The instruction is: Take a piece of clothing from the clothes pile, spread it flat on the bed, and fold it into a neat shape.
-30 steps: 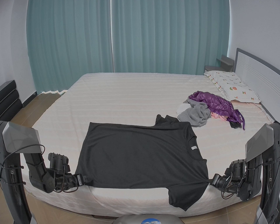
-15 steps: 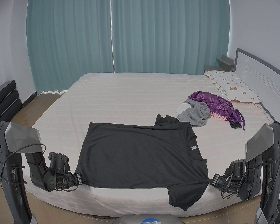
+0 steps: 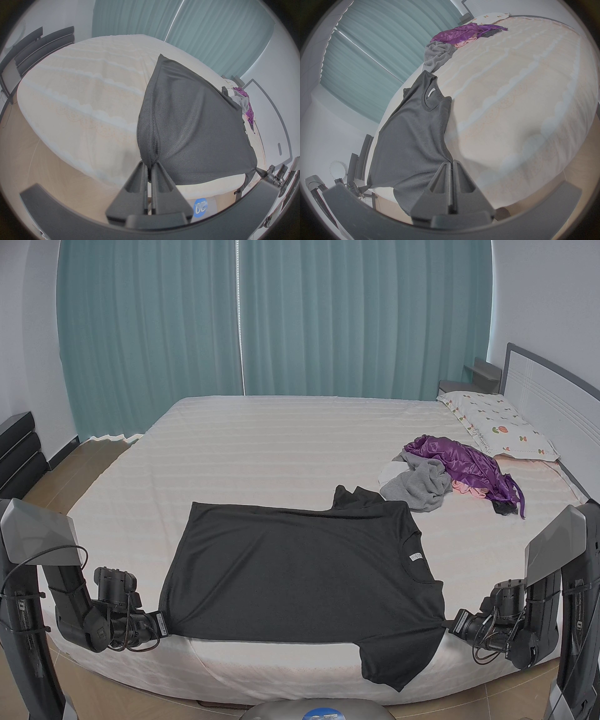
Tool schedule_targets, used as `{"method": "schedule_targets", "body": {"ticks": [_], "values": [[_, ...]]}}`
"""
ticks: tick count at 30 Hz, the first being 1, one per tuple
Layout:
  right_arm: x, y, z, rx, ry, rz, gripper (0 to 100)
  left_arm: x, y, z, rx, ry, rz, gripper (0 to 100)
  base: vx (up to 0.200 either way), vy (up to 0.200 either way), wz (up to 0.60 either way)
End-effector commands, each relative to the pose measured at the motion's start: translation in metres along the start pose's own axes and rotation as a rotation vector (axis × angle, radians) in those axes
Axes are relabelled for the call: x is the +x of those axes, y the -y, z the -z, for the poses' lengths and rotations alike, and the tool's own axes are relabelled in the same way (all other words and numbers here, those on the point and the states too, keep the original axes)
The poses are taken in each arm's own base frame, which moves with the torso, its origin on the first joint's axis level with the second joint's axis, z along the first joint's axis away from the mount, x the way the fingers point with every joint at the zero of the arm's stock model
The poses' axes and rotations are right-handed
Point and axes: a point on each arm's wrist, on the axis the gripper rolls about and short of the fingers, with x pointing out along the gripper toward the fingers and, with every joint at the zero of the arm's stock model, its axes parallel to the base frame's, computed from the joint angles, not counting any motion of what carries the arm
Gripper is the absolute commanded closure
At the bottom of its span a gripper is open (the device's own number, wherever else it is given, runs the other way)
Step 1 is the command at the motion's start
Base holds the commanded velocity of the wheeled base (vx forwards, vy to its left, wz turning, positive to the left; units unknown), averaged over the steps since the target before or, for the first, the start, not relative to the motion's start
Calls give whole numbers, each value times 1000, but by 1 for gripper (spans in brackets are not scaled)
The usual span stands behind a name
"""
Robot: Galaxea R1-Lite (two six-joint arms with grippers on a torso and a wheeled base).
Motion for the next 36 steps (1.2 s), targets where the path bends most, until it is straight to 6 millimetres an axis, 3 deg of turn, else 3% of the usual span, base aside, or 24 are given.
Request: {"method": "schedule_targets", "body": {"ticks": [1,9,19,20,24,28,32,36], "values": [[4,-6,-8,-22,46,-37,100,-1,0,1,-6,-3,7,100,0,0,0],[19,-17,-26,-75,128,-98,100,-1,0,0,-23,0,24,100,0,0,0],[55,-31,-52,-122,143,-114,100,-2,3,-2,-74,7,34,100,0,0,0],[56,-31,-51,-122,134,-112,0,-3,3,-1,-76,6,34,100,0,0,0],[53,-31,-50,-121,126,-123,0,-2,3,0,-76,2,33,100,0,0,0],[36,-27,-53,-109,126,-136,0,-2,4,0,-107,3,35,100,0,0,0],[7,-18,-36,-128,37,-178,0,-1,4,1,-112,-6,34,100,0,0,0],[2,-13,-15,-186,-42,-209,0,-1,4,2,-113,-8,33,100,0,0,0]]}}
